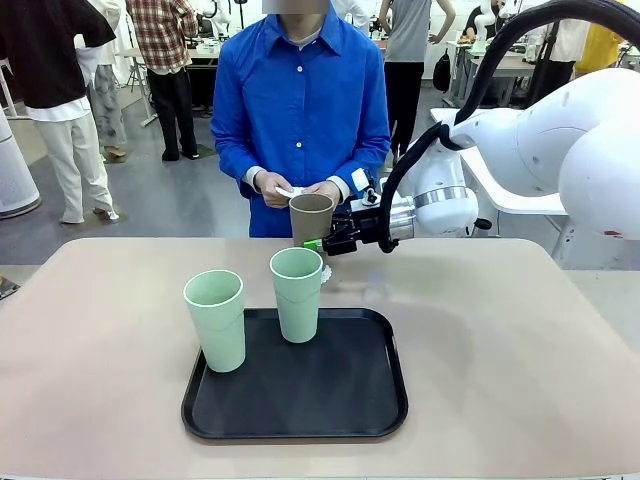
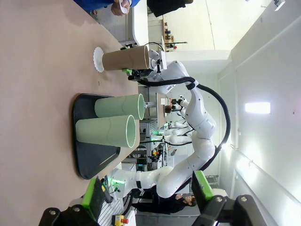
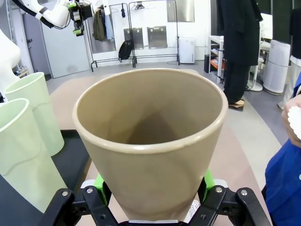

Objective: Place coasters on the table and set cups on them.
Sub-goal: Pick up one Reusable plastic cup and place it on a coaster set by the human.

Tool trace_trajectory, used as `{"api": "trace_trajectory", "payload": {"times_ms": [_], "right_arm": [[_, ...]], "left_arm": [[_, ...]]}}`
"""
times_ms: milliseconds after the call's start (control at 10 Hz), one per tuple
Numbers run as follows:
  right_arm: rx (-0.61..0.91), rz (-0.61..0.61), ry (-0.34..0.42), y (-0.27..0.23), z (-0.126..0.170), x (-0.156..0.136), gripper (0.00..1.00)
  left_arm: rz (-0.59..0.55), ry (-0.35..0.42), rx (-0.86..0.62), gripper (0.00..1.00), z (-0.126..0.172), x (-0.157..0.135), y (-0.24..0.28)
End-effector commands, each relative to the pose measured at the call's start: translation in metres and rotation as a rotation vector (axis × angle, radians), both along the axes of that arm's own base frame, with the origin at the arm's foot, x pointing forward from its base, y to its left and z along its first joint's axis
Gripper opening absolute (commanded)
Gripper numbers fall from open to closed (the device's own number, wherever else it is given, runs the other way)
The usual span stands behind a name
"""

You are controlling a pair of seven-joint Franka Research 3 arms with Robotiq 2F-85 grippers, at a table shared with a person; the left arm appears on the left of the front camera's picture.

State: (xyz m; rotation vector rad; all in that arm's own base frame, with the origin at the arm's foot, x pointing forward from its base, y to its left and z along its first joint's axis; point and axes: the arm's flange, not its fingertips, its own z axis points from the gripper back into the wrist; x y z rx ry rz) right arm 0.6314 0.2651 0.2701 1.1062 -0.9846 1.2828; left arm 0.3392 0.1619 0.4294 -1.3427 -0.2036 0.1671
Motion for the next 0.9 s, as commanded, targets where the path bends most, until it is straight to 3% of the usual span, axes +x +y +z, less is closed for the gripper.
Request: {"api": "trace_trajectory", "payload": {"times_ms": [0,700,800], "right_arm": [[-0.012,0.02,-0.012,0.008,-0.007,0.013,0.85],[-0.006,0.013,0.021,0.004,-0.022,0.021,0.85],[-0.004,0.012,0.029,0.004,-0.022,0.022,0.99]], "left_arm": [[0.003,-0.021,-0.012,1.0,0.001,-0.001,0.002],[0.003,-0.021,-0.012,1.0,0.001,-0.001,0.002],[0.003,-0.021,-0.012,1.0,0.001,-0.001,0.002]]}}
